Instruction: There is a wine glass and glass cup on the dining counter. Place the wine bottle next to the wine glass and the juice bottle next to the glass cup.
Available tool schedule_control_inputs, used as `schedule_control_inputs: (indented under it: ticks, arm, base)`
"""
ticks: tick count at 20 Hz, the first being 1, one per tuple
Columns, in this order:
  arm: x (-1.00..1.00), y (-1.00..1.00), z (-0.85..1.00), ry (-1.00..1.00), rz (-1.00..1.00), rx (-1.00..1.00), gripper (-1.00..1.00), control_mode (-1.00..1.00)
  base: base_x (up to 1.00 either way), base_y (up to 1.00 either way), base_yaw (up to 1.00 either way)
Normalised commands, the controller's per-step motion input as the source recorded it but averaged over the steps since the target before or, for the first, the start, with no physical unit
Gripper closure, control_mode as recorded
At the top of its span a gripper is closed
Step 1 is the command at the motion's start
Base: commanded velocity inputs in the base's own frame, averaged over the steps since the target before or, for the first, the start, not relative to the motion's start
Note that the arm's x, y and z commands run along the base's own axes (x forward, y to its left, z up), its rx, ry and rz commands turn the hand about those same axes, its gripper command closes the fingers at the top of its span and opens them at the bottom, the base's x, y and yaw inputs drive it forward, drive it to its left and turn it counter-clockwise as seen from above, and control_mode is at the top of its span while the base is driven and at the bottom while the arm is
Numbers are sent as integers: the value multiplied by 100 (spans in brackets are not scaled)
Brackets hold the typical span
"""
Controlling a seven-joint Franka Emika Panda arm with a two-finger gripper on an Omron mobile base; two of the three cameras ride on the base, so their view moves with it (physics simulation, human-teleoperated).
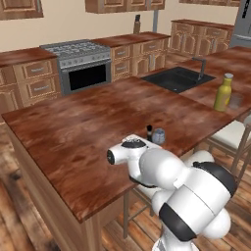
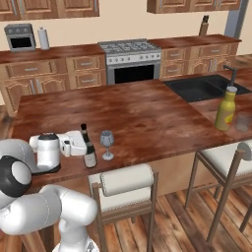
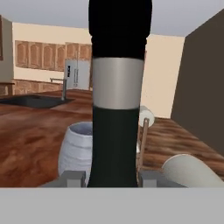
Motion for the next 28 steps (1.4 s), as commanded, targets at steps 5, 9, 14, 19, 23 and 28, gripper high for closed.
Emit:
schedule_control_inputs:
  ticks: [5,9,14,19,23,28]
  arm:
    - [16,-7,-10,-7,13,2,100,-100]
    - [22,-1,-1,-3,10,4,100,-100]
    - [20,0,-2,0,6,4,100,-100]
    - [21,0,-15,-6,3,4,100,-100]
    - [16,0,-23,-14,1,4,100,-100]
    - [0,0,-31,-15,0,4,100,-100]
  base:
    - [0,0,0]
    - [0,0,0]
    - [0,0,0]
    - [0,0,0]
    - [0,0,0]
    - [0,0,0]
